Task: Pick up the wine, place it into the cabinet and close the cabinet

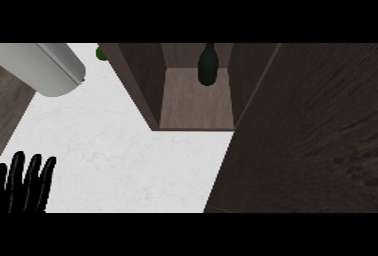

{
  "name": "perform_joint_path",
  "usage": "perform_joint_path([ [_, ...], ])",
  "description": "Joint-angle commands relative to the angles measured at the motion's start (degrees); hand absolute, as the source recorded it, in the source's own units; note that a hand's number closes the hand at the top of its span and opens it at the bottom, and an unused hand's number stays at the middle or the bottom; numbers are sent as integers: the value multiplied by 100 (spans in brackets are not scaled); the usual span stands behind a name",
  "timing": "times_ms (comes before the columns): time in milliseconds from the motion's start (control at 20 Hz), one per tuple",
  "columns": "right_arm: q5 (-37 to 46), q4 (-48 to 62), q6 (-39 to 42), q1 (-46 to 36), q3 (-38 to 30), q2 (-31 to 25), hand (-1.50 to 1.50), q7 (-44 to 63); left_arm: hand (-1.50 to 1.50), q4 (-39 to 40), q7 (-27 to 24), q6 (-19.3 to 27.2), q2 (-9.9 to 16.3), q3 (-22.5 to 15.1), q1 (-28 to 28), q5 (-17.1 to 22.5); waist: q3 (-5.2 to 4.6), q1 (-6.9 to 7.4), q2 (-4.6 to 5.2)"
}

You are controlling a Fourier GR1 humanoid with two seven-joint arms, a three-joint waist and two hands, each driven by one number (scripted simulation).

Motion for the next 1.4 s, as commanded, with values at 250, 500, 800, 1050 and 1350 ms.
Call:
perform_joint_path([
  [250,947,-760,-1006,-296,1852,30,150,322,-150,294,-124,-1086,511,1229,632,640,-14,1,-35],
  [500,1398,-428,-1946,-839,2430,24,150,334,-150,131,292,-1203,640,1532,494,845,-9,8,-11],
  [800,1801,189,-2674,-1463,2794,19,150,-122,-150,468,419,-1561,657,1883,300,1100,-13,-20,5],
  [1050,2116,600,-3321,-2423,2679,3,150,120,-150,483,598,-1686,638,2013,214,1270,-19,40,11],
  [1350,1783,792,-3821,-3599,2064,-15,150,606,-150,180,779,-1593,458,1761,173,1194,-21,99,27],
])
